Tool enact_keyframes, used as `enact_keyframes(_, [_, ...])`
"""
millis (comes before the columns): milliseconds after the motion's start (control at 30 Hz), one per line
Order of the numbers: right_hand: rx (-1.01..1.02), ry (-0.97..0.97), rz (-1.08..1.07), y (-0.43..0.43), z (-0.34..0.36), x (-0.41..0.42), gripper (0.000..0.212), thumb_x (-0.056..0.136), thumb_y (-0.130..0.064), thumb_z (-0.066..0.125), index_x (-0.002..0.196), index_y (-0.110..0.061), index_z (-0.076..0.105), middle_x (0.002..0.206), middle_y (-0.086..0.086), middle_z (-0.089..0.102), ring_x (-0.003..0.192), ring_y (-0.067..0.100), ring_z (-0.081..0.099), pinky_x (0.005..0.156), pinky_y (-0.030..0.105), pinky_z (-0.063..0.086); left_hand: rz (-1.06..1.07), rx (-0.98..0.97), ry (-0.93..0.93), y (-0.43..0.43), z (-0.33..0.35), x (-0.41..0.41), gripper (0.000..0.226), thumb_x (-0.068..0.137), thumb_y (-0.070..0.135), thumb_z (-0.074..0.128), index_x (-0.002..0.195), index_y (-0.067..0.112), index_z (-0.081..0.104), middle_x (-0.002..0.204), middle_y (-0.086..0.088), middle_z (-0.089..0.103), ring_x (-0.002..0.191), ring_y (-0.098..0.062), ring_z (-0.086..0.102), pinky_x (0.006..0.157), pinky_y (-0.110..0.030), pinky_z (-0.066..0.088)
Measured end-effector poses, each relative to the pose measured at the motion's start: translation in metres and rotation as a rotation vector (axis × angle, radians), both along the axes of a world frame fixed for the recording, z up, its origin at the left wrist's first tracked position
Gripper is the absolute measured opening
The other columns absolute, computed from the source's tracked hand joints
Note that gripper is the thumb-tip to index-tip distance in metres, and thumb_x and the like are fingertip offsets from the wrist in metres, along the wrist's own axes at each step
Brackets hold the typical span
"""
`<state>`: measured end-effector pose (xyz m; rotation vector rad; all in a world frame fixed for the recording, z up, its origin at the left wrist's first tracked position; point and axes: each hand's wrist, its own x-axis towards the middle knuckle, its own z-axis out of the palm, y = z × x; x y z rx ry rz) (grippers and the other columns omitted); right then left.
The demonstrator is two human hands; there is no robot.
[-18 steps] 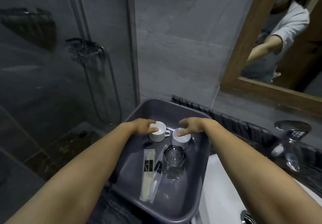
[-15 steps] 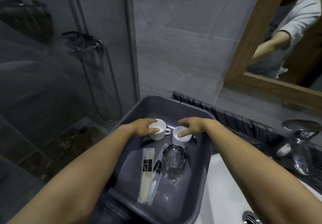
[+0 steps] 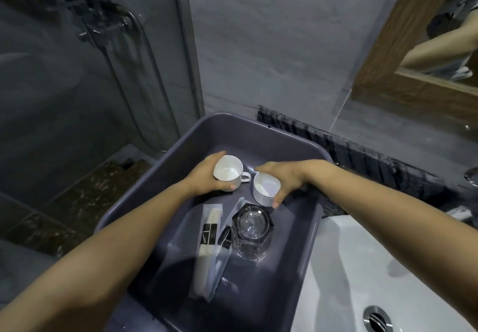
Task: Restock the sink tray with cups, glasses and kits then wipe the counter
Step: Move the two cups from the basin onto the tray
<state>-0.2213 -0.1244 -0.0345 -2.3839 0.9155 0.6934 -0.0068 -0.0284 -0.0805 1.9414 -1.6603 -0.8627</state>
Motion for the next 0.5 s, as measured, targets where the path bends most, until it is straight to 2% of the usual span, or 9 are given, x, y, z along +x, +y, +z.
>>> enact_keyframes(67, [-0.026,0.005,0.024,0.002,-0.004,0.000,0.113,0.066,-0.025,0.084,0.151,-0.021,0.011,0.155,0.001,0.020,0.143,0.022,0.023,0.112,0.033,0.027,0.035,-0.026,0.084,0.000,-0.002,-0.002,0.090,0.047,0.048,0.081,0.125,0.024,0.044,0.127,0.004,0.049,0.113,-0.012,0.047,0.096,-0.025,0.038])
enact_keyframes(167, [-0.058,-0.022,0.051,0.001,-0.007,-0.002,0.112,0.064,-0.028,0.085,0.149,-0.024,0.013,0.147,0.003,0.029,0.138,0.025,0.029,0.112,0.040,0.031,0.077,-0.019,0.172,0.001,-0.007,-0.003,0.094,0.041,0.051,0.079,0.124,0.024,0.043,0.121,0.008,0.051,0.112,-0.012,0.050,0.091,-0.022,0.039])
enact_keyframes(233, [-0.066,-0.036,0.029,0.000,-0.006,-0.005,0.108,0.064,-0.031,0.085,0.147,-0.021,0.018,0.143,0.004,0.034,0.134,0.025,0.035,0.110,0.040,0.034,0.106,0.002,0.188,0.002,-0.010,-0.004,0.095,0.044,0.043,0.083,0.127,0.023,0.040,0.120,0.009,0.050,0.111,-0.011,0.049,0.090,-0.022,0.039])
enact_keyframes(333, [-0.091,-0.078,-0.003,-0.001,-0.008,-0.007,0.091,0.060,-0.035,0.085,0.134,-0.014,0.035,0.132,0.007,0.045,0.120,0.027,0.048,0.100,0.039,0.042,0.156,0.019,0.212,0.002,-0.009,-0.006,0.083,0.047,0.036,0.082,0.119,0.027,0.042,0.105,0.021,0.051,0.100,-0.005,0.050,0.075,-0.012,0.037])
enact_keyframes(433, [-0.104,-0.120,-0.014,-0.001,-0.010,-0.007,0.084,0.059,-0.038,0.084,0.127,-0.014,0.040,0.127,0.006,0.050,0.114,0.026,0.050,0.096,0.039,0.045,0.164,0.023,0.235,0.004,-0.004,-0.009,0.085,0.038,0.046,0.080,0.112,0.031,0.041,0.100,0.027,0.048,0.092,0.003,0.050,0.072,-0.009,0.036])
enact_keyframes(500, [-0.110,-0.144,-0.028,-0.001,-0.007,-0.008,0.082,0.061,-0.037,0.084,0.127,-0.014,0.041,0.127,0.006,0.051,0.115,0.026,0.050,0.096,0.038,0.044,0.174,0.029,0.237,0.005,0.000,-0.010,0.086,0.035,0.049,0.077,0.112,0.031,0.041,0.102,0.021,0.051,0.093,0.001,0.051,0.073,-0.013,0.038])
